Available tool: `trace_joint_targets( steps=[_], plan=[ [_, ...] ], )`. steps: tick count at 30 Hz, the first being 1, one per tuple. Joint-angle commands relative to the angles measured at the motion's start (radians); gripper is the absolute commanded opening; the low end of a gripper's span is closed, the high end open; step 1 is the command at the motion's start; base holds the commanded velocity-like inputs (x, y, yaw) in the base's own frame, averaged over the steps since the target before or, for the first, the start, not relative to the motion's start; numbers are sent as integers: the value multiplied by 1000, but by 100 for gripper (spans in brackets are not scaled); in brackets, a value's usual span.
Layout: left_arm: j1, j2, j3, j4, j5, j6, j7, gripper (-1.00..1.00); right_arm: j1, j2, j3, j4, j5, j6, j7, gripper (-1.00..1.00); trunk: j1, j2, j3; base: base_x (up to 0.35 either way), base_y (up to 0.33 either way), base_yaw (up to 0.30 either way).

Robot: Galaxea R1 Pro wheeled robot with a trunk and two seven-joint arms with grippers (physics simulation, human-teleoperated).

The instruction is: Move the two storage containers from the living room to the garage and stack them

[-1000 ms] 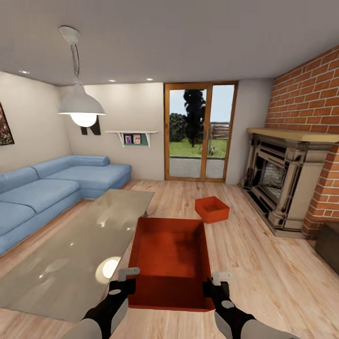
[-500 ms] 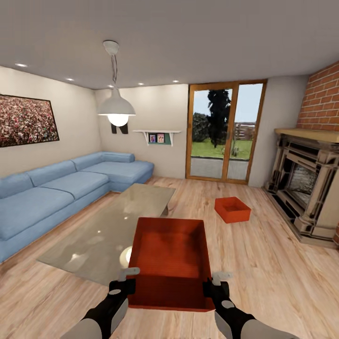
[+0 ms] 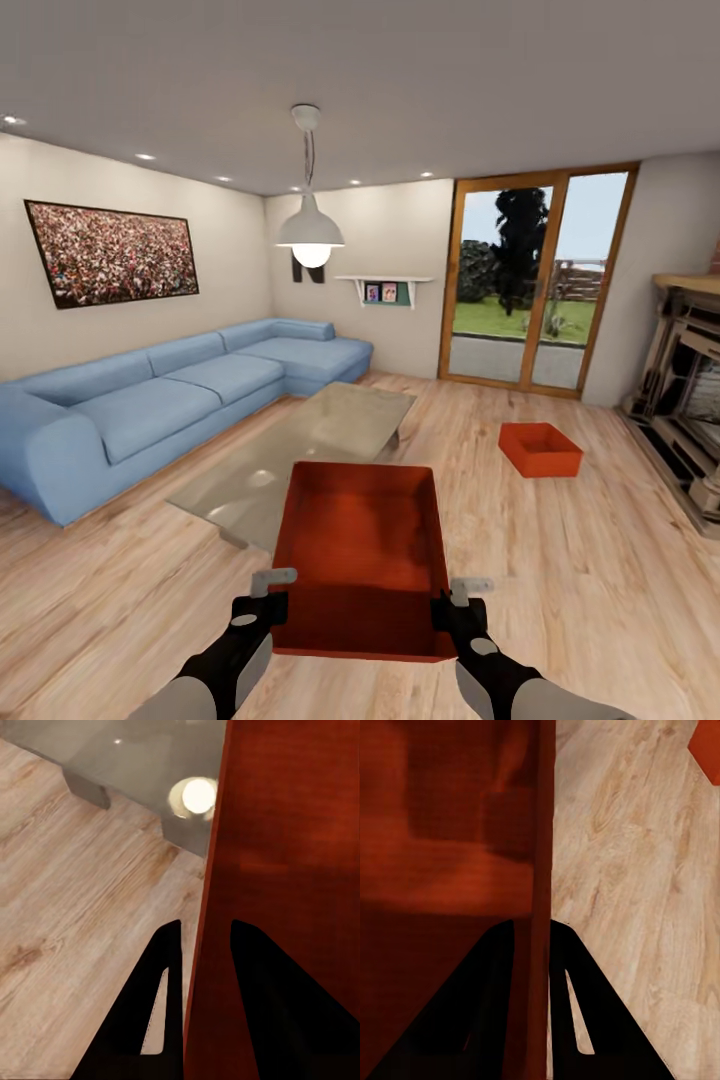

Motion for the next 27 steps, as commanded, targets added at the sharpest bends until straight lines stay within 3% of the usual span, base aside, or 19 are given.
trace_joint_targets(
  steps=[1, 27],
  plan=[
    [-1, 2, 27, 0, -13, 0, 11, -100, -1, -3, -32, 0, -20, -8, -6, -100, 0, -1, -1, -334, 0, 300],
    [-1, 3, 27, 0, -13, 1, 11, -100, -1, -3, -32, 0, -20, -8, -6, -100, 0, -1, -1, -334, 0, 300]
  ],
)
